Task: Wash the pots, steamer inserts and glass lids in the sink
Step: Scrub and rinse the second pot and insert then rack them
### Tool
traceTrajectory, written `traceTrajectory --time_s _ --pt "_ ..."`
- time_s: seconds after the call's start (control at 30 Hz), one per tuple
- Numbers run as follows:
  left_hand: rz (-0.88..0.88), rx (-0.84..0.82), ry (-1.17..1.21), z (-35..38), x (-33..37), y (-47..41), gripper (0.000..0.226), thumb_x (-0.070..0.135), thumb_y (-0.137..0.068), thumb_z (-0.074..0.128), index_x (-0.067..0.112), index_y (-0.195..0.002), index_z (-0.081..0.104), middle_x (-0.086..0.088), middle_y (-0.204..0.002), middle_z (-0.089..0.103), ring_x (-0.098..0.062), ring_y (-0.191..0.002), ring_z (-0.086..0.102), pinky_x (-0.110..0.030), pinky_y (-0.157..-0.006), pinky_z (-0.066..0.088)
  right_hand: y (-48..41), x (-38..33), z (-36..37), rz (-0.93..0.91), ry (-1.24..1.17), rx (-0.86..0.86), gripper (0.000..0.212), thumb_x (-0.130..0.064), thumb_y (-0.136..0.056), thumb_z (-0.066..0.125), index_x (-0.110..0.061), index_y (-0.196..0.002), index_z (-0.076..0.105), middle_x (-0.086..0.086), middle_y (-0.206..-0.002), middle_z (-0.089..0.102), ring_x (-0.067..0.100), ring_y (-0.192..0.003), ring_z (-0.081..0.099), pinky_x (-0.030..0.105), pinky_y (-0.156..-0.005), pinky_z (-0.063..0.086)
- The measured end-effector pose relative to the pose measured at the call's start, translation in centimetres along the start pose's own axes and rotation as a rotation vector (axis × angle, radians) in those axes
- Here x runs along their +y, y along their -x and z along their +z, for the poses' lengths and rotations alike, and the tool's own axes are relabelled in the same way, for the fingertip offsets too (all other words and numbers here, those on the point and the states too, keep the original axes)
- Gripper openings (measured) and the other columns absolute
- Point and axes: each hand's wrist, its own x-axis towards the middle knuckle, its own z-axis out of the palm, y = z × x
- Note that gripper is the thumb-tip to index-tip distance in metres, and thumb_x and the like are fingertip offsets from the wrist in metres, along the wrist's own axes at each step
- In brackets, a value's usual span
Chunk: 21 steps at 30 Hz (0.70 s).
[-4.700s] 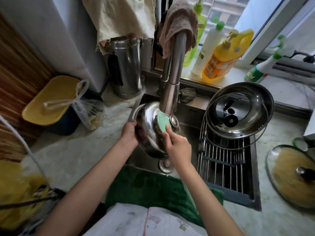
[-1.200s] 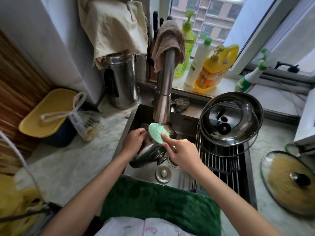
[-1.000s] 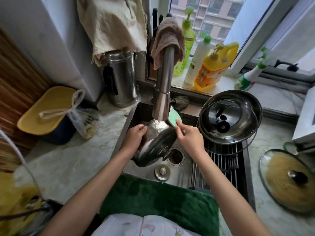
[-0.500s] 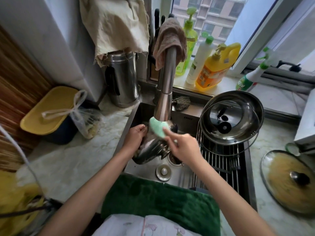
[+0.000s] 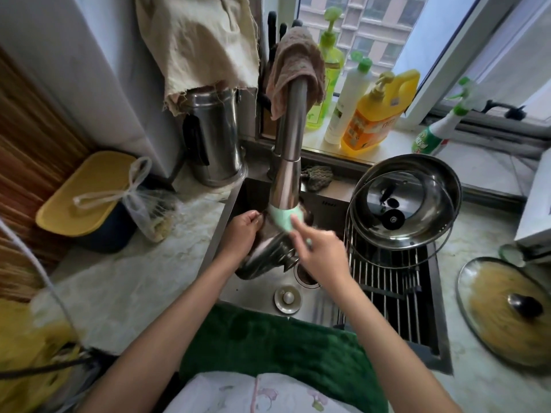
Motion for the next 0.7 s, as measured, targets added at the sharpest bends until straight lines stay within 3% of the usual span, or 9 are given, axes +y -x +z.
traceTrajectory --time_s 0.07,0.13,0.2,0.23,0.37,0.43,0.57,0.63,0.7 --pt "0.017 -0.015 -0.027 -0.1 0.2 -0.2 0.028 0.03 -0.098 0.044 0.023 -0.079 0.063 0.003 -0.074 0.066 -0.018 -0.073 0.061 -0.032 -0.067 0.045 1.0 -0.2 0.1 -0.1 0.056 -0.026 0.036 -0.038 -0.093 0.054 -0.037 -0.129 0.055 -0.001 -0.06 0.067 0.015 -0.045 0.056 0.024 -0.044 0.04" --pt "0.015 -0.023 -0.033 -0.1 -0.2 -0.3 0.032 0.032 -0.098 0.044 0.016 -0.076 0.061 -0.006 -0.076 0.066 -0.026 -0.077 0.063 -0.036 -0.07 0.045 -0.9 1.6 -0.2 0.077 0.055 0.031 0.035 -0.036 -0.094 0.053 -0.034 -0.129 0.056 0.0 -0.066 0.069 0.013 -0.048 0.054 0.027 -0.045 0.04" --pt "-0.003 -0.022 0.002 -0.2 -0.5 -0.2 0.031 0.031 -0.098 0.044 0.014 -0.079 0.061 -0.006 -0.079 0.066 -0.025 -0.082 0.063 -0.037 -0.075 0.046 -2.7 3.0 0.0 0.331 -0.043 0.062 0.035 -0.034 -0.095 0.052 -0.029 -0.129 0.058 0.004 -0.088 0.074 0.014 -0.059 0.059 0.03 -0.05 0.045" --pt "-0.014 -0.011 0.027 -0.3 -0.7 -0.2 0.03 0.03 -0.098 0.044 0.014 -0.08 0.062 -0.005 -0.081 0.067 -0.023 -0.083 0.063 -0.037 -0.077 0.046 -2.7 3.0 0.5 0.36 -0.118 0.073 0.036 -0.033 -0.094 0.052 -0.026 -0.129 0.059 0.005 -0.093 0.074 0.013 -0.059 0.059 0.031 -0.049 0.046" --pt "-0.01 -0.012 0.104 -1.0 -1.2 -0.4 0.03 0.02 -0.098 0.047 0.02 -0.072 0.062 -0.003 -0.075 0.065 -0.022 -0.078 0.061 -0.035 -0.074 0.044 0.4 0.5 0.8 0.009 -0.139 -0.122 0.035 -0.041 -0.092 0.055 -0.039 -0.127 0.056 -0.001 -0.063 0.068 0.006 -0.037 0.037 0.014 -0.041 0.024" --pt "-0.024 -0.05 0.181 -1.2 -1.4 0.0 0.031 0.016 -0.097 0.047 0.021 -0.07 0.061 0.004 -0.068 0.063 -0.017 -0.072 0.058 -0.033 -0.071 0.043 0.0 1.4 0.1 0.013 -0.113 -0.116 0.034 -0.039 -0.092 0.056 -0.039 -0.126 0.056 0.0 -0.066 0.071 0.006 -0.035 0.034 0.015 -0.04 0.022" --pt "-0.13 -0.005 0.51 -2.1 -1.8 0.8 0.026 0.014 -0.096 0.047 0.014 -0.073 0.059 0.002 -0.067 0.065 -0.011 -0.064 0.061 -0.024 -0.064 0.045 -3.4 4.9 -0.6 0.35 -0.27 0.019 0.034 -0.032 -0.093 0.054 -0.022 -0.125 0.061 0.004 -0.102 0.073 0.003 -0.054 0.051 0.027 -0.051 0.038" --pt "-0.162 0.03 0.627 -2.7 -2.0 0.5 0.025 0.013 -0.096 0.047 0.013 -0.074 0.059 0.003 -0.065 0.066 -0.01 -0.061 0.062 -0.023 -0.063 0.047 -3.1 3.9 -0.8 0.262 -0.319 0.007 0.035 -0.033 -0.093 0.056 -0.022 -0.126 0.06 0.006 -0.104 0.072 0.006 -0.065 0.061 0.036 -0.055 0.049" --pt "-0.177 0.034 0.679 -3.0 -1.8 0.3 0.021 0.012 -0.096 0.047 0.011 -0.08 0.061 0.001 -0.068 0.069 -0.013 -0.065 0.064 -0.024 -0.064 0.049 -2.0 2.7 -1.2 0.101 -0.253 -0.054 0.036 -0.039 -0.091 0.056 -0.032 -0.126 0.06 0.007 -0.091 0.074 0.008 -0.056 0.062 0.034 -0.051 0.049"
